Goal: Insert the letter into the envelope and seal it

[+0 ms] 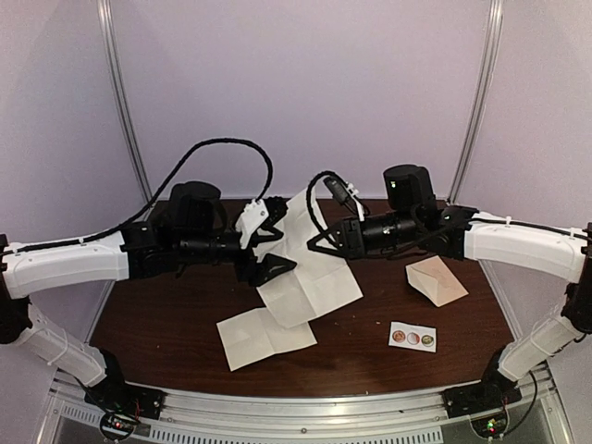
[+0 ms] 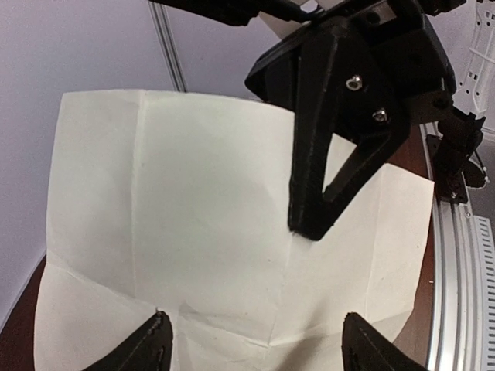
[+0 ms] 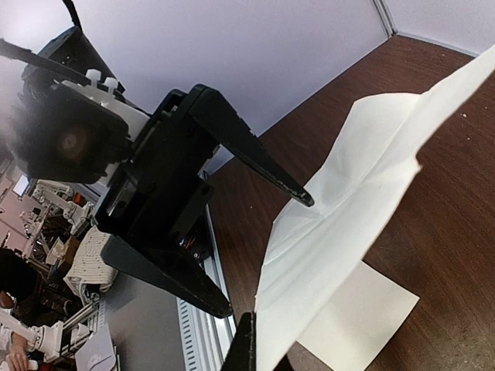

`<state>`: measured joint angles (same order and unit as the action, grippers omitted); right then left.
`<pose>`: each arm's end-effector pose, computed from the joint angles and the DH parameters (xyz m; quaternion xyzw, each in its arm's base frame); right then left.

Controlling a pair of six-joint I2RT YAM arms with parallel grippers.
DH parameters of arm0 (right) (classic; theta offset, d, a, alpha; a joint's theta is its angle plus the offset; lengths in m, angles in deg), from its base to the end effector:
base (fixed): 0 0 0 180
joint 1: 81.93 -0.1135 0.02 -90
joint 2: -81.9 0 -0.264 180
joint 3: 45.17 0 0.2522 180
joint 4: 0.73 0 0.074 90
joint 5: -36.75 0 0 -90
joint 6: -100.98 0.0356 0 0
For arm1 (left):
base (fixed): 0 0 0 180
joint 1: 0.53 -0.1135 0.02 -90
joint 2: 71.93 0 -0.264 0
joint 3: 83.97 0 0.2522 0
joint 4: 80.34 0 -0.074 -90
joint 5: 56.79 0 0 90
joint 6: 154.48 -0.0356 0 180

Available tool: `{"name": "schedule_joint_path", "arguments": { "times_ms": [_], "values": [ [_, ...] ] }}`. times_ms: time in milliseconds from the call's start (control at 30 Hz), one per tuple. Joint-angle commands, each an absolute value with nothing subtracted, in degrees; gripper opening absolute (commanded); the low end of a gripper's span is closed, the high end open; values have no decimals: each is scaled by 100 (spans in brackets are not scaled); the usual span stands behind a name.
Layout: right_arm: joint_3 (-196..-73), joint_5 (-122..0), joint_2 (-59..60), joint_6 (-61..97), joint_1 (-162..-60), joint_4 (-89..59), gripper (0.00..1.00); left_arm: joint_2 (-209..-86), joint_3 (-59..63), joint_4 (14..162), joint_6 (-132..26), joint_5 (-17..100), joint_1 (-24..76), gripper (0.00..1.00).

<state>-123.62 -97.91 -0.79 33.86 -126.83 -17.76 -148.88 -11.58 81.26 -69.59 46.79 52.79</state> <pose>0.2164 0.2510 0.3207 -0.3563 0.7085 0.5515 0.2586 0.1795 -0.2550 0.3083 0.4610 0.6907 -0.3139 0.4603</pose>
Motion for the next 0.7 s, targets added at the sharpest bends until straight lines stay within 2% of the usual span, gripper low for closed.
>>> {"name": "schedule_joint_path", "arguments": {
  "times_ms": [0,400,667],
  "values": [
    [-12573,-10080,-90,3251,-12760,-1735,0,-14962,-1010,8190,-7174,4475,5380,77],
    [-12649,-10276,-149,3208,-12784,-1616,0,-15010,-1032,8115,-7437,4522,5520,77],
    [-12679,-10204,-159,3172,-12789,-1604,0,-15050,-1036,8076,-7529,4468,5588,69]
  ]
}}
